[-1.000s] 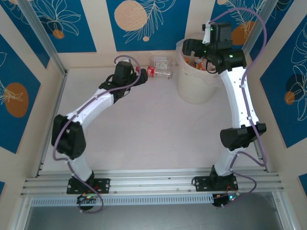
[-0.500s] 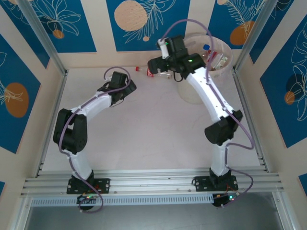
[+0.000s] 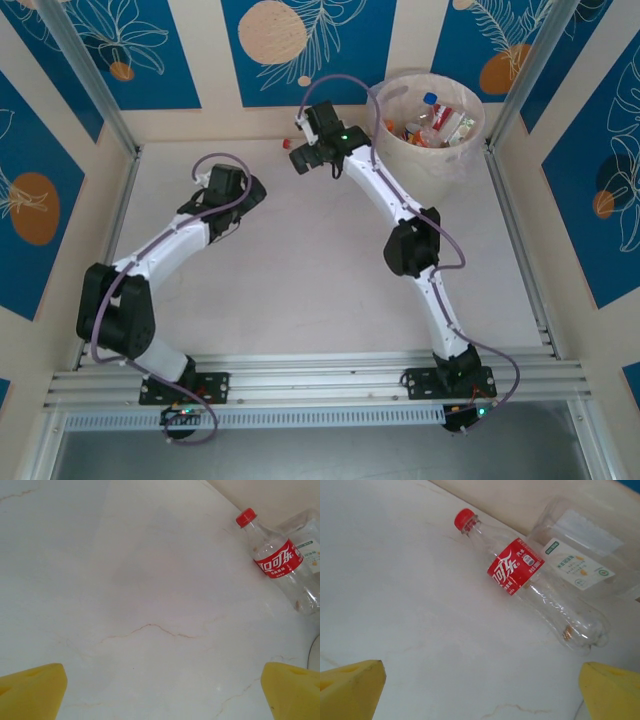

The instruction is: Put the plastic bottles in the bin

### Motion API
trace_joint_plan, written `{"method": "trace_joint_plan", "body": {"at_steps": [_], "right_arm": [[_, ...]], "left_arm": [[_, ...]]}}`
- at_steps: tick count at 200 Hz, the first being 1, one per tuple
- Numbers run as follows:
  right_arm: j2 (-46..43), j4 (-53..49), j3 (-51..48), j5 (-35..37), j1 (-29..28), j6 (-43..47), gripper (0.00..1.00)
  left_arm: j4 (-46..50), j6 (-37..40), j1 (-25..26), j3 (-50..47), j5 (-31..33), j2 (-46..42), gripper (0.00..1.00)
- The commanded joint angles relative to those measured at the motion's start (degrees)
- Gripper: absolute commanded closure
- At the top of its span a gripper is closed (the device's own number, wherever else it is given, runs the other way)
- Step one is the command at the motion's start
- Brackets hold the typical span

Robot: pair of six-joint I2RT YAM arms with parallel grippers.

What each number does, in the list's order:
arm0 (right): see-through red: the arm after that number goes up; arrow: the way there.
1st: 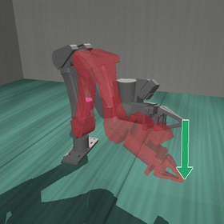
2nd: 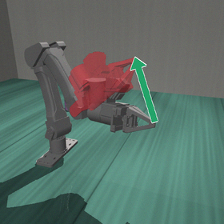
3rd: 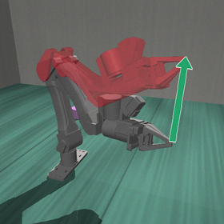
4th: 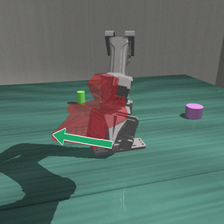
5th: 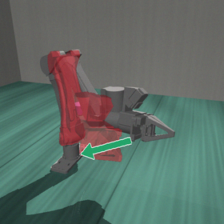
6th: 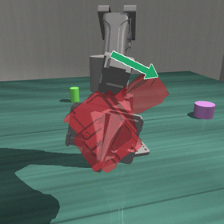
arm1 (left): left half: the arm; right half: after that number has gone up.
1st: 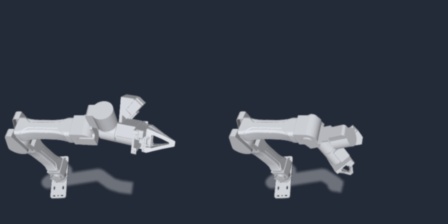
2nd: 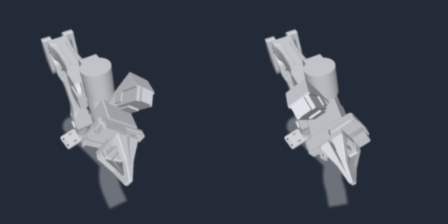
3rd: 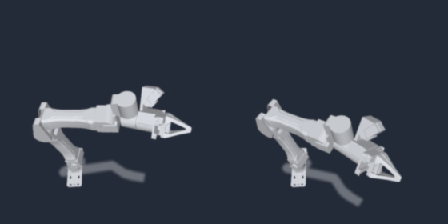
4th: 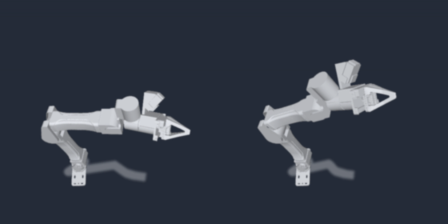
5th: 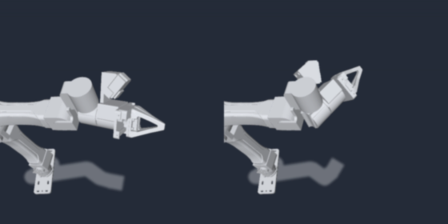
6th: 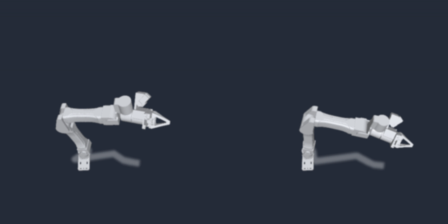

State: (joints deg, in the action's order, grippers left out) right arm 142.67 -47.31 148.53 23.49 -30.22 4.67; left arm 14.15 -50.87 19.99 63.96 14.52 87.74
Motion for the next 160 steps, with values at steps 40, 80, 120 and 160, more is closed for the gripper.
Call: {"method": "trace_joint_plan", "body": {"at_steps": [40,80,120,160], "right_arm": [[9.4,11.5,4.2,3.8,2.9,2.5,0.01],[13.5,15.9,5.6,4.0,5.3,1.9,0.01],[16.1,18.6,6.4,2.9,6.5,2.1,0.01],[18.8,19.8,8.7,-0.1,8.0,0.8,0.01]], "left_arm": [[-0.3,4.7,-0.8,-4.8,1.9,-7.7,0.0],[-0.1,5.8,-0.8,-6.9,1.7,-10.3,0.0],[-0.9,5.9,-0.8,-8.9,1.4,-11.3,0.0],[-1.3,5.9,-0.8,-10.2,1.1,-11.5,0.0]]}}
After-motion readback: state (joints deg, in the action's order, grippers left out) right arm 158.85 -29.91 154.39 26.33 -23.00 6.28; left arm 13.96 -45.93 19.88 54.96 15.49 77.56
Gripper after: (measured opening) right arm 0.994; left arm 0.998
